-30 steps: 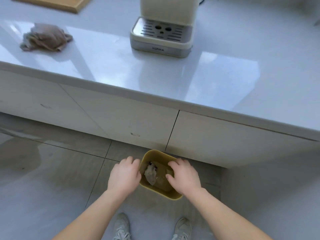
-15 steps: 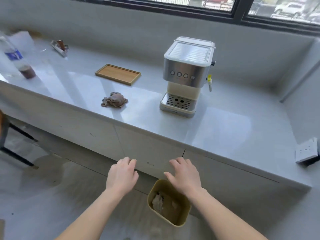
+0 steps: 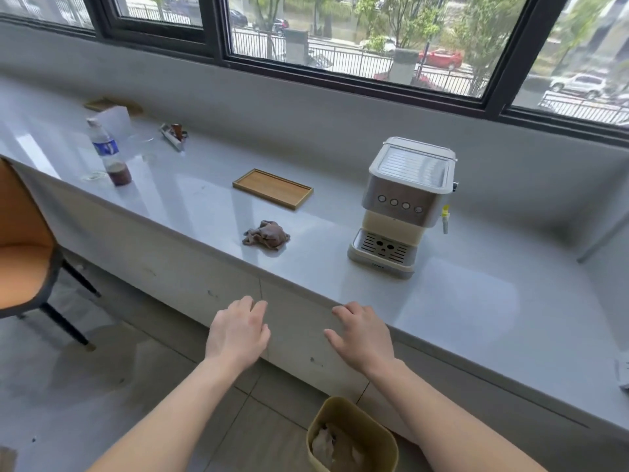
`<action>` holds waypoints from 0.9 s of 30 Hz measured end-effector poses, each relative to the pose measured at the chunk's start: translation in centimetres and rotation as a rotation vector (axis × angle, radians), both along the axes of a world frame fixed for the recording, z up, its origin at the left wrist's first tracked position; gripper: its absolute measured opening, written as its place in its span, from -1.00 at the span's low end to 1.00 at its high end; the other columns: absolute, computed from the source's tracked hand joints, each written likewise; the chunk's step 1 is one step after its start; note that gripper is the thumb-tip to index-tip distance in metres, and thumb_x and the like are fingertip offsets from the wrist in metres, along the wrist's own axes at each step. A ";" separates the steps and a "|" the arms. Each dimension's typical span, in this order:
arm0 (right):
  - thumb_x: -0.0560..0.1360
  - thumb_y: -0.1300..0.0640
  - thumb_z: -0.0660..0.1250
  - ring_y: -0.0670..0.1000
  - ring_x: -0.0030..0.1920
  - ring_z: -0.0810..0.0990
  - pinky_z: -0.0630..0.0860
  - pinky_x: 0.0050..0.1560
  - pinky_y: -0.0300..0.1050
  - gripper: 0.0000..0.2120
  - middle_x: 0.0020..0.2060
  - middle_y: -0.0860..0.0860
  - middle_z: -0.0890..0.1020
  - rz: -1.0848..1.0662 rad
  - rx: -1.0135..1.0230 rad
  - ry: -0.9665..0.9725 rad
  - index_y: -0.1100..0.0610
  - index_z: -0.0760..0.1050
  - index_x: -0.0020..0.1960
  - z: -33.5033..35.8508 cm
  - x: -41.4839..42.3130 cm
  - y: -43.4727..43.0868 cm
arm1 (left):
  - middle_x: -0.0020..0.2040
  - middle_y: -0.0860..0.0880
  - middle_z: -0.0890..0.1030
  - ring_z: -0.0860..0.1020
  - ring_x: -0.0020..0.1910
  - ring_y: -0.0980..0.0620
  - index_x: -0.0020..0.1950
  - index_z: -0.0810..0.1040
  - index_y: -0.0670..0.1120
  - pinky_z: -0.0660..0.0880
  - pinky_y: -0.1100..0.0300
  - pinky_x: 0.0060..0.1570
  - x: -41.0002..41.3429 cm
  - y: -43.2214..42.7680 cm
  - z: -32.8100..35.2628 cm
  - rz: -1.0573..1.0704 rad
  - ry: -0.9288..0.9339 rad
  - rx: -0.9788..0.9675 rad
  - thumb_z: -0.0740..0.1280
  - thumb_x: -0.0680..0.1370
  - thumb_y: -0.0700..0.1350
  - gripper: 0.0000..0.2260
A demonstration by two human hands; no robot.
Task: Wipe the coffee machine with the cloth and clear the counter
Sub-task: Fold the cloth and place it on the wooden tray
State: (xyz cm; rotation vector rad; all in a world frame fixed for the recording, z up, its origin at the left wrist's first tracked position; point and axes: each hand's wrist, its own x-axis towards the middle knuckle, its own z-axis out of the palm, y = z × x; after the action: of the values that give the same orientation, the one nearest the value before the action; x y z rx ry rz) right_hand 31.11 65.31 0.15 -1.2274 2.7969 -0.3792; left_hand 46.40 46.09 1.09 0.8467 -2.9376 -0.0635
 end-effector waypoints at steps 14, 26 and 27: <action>0.53 -0.18 0.24 0.09 0.20 0.46 0.50 0.08 -0.01 -0.60 0.20 -0.04 0.54 -0.053 0.074 -0.002 -0.05 0.45 0.31 2.9 0.8 -12.6 | 0.16 -0.02 0.50 0.49 0.07 -0.03 0.34 0.40 -0.02 0.45 0.09 -0.01 0.9 -12.2 3.0 -0.040 0.004 0.004 0.16 0.59 0.04 -0.65; 0.54 -0.16 0.27 0.08 0.23 0.43 0.48 0.08 -0.01 -0.59 0.23 -0.05 0.51 -0.036 0.012 -0.057 -0.06 0.42 0.33 1.5 -7.3 -19.8 | 0.19 -0.03 0.51 0.50 0.10 -0.07 0.38 0.37 -0.03 0.46 0.06 -0.01 -7.2 -18.0 1.6 -0.071 -0.043 0.017 0.17 0.58 -0.01 -0.63; 0.53 -0.16 0.27 0.07 0.24 0.43 0.48 0.09 -0.01 -0.58 0.25 -0.06 0.50 -0.023 0.008 -0.070 -0.07 0.41 0.34 1.2 -8.3 -20.5 | 0.19 -0.04 0.50 0.50 0.11 -0.07 0.40 0.36 -0.02 0.45 0.07 -0.02 -8.3 -18.6 1.4 -0.074 -0.047 0.016 0.17 0.58 -0.01 -0.62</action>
State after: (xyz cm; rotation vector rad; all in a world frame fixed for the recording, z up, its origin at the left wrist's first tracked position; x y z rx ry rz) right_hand 22.86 44.80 1.35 -1.1579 2.7535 -0.4043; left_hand 38.12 27.53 2.48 0.7519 -3.0163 -0.0727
